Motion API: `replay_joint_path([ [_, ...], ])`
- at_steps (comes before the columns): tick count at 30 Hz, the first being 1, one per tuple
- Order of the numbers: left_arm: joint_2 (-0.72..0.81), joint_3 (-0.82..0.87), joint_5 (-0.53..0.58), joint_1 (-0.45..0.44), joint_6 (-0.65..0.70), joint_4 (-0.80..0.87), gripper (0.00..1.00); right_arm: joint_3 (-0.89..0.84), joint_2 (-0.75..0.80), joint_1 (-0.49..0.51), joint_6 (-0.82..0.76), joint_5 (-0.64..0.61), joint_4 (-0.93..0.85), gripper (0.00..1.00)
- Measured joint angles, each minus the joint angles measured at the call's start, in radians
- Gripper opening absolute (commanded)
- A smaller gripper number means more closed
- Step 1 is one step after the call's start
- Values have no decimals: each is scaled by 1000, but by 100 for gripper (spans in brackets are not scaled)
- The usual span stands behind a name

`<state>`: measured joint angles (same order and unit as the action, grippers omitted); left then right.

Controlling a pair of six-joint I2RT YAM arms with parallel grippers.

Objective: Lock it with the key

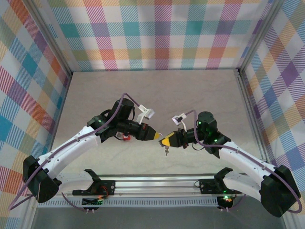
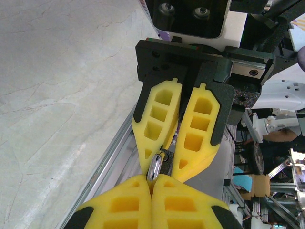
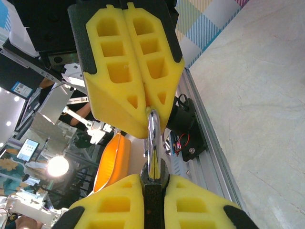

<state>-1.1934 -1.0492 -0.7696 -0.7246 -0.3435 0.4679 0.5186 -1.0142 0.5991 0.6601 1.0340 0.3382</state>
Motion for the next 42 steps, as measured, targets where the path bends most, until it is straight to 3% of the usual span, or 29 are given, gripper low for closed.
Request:
replay_joint_path([
  [42,35,117,-32,8,-17,-188,0,-13,-57,-23,145,26,140,0],
])
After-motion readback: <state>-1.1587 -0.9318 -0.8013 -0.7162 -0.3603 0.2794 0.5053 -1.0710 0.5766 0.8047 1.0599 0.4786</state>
